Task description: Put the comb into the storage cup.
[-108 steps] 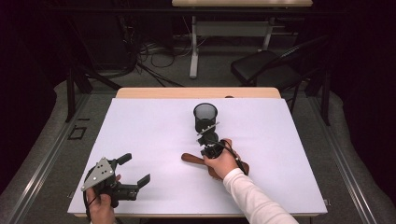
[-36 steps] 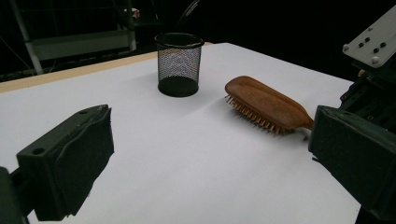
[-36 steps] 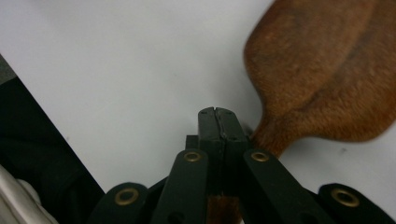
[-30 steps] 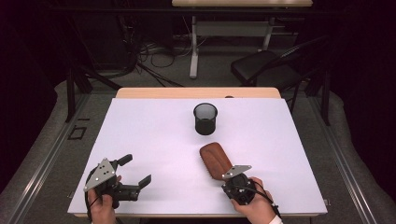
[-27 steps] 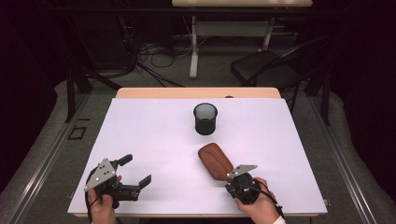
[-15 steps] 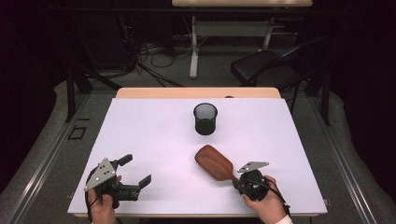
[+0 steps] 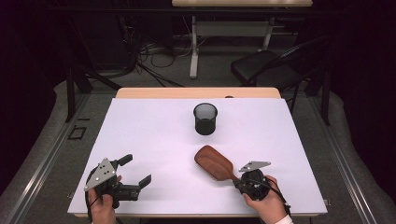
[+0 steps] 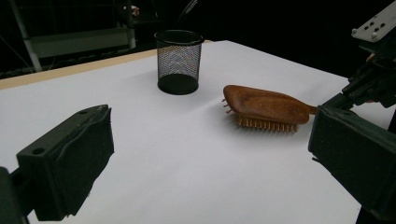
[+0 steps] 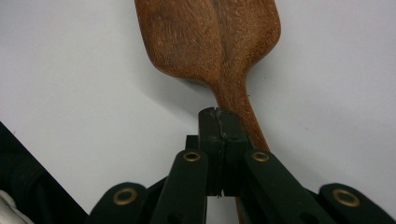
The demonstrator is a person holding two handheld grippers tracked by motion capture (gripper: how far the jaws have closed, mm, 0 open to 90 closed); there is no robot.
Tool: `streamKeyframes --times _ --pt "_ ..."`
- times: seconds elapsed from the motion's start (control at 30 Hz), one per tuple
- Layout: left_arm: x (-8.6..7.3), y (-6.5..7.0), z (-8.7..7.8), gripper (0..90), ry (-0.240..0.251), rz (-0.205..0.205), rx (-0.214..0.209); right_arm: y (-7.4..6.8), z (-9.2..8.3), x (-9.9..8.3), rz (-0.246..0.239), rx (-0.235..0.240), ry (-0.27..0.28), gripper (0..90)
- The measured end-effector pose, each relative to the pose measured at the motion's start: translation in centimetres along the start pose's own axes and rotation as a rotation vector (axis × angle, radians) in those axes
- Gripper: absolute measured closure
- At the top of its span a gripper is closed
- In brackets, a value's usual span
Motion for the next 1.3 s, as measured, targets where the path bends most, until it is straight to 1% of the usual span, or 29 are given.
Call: streamKeyframes --times 0.07,0.17,0.4,0.47,0.67,0.73,0.77,0.8,0.83,0.87,0.93,0.97,1.0,1.03,1.07,1.1,1.13,1.17,1.2,1.3 --pt "0.0 0.0 0.0 0.3 0.000 0.001 0.004 -0.1 0.0 0.0 0.004 0.003 0.011 90.0" --pt "0.0 0.0 0.0 0.3 -0.001 0.000 0.005 -0.3 -0.2 0.1 0.004 0.019 0.010 89.8" --pt "0.0 0.0 0.0 0.3 -0.002 0.002 0.000 -0.6 -0.4 0.2 -0.004 0.032 0.016 89.3" --pt "0.0 0.0 0.0 0.3 -0.001 0.002 0.000 -0.7 -0.6 0.3 -0.002 0.033 0.029 88.3" --pt "0.0 0.0 0.0 0.3 -0.001 0.002 0.001 -0.8 -0.9 0.4 -0.001 0.030 0.044 85.5" --pt "0.0 0.0 0.0 0.3 -0.001 0.002 0.001 -0.8 -1.0 0.5 0.001 0.025 0.045 83.5" --pt "0.0 0.0 0.0 0.3 -0.002 0.002 0.000 -0.7 -1.1 0.5 -0.009 0.028 0.051 81.3" --pt "0.0 0.0 0.0 0.3 -0.002 0.002 0.000 -0.7 -1.1 0.5 -0.009 0.028 0.051 81.3" --pt "0.0 0.0 0.0 0.3 -0.002 0.002 0.001 -0.7 -1.1 0.6 -0.010 0.023 0.056 79.1" --pt "0.0 0.0 0.0 0.3 -0.002 0.003 0.001 -0.7 -1.1 0.6 -0.010 0.023 0.056 79.1" --pt "0.0 0.0 0.0 0.3 -0.002 0.003 0.001 -0.7 -1.2 0.6 -0.008 0.023 0.060 75.1" --pt "0.0 0.0 0.0 0.3 -0.002 0.002 0.000 -0.7 -1.2 0.6 -0.008 0.023 0.060 75.1" --pt "0.0 0.0 0.0 0.3 -0.002 0.003 0.000 -0.7 -1.1 0.6 -0.007 0.024 0.063 70.1" --pt "0.0 0.0 0.0 0.3 -0.002 0.003 0.000 -0.7 -1.1 0.6 -0.007 0.024 0.063 70.1" --pt "0.0 0.0 0.0 0.3 -0.002 0.003 0.000 -0.8 -1.1 0.6 -0.005 0.023 0.067 65.8" --pt "0.0 0.0 0.0 0.3 -0.002 0.003 0.000 -0.8 -1.1 0.7 -0.001 0.022 0.073 63.7" --pt "0.0 0.0 0.0 0.3 -0.002 0.002 0.000 -0.8 -1.1 0.7 -0.001 0.022 0.073 63.7" --pt "0.0 0.0 0.0 0.3 -0.002 0.002 0.000 -0.8 -1.2 0.7 -0.006 0.024 0.084 59.4" --pt "0.0 0.0 0.0 0.3 -0.002 0.002 0.000 -0.8 -1.2 0.7 -0.006 0.024 0.084 59.4" --pt "0.0 0.0 0.0 0.3 -0.004 0.003 0.004 -0.8 -1.1 0.8 -0.016 0.015 0.103 53.3"
Point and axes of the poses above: each handheld gripper's, and its own axes: z roughly forward along the jaws, x roughly out of its top, y roughly to its right, the point moved 3 cm from there along z, roughly forward along the jaws, and after that the axes turned 3 degrees about y, right-handed, at the moved point
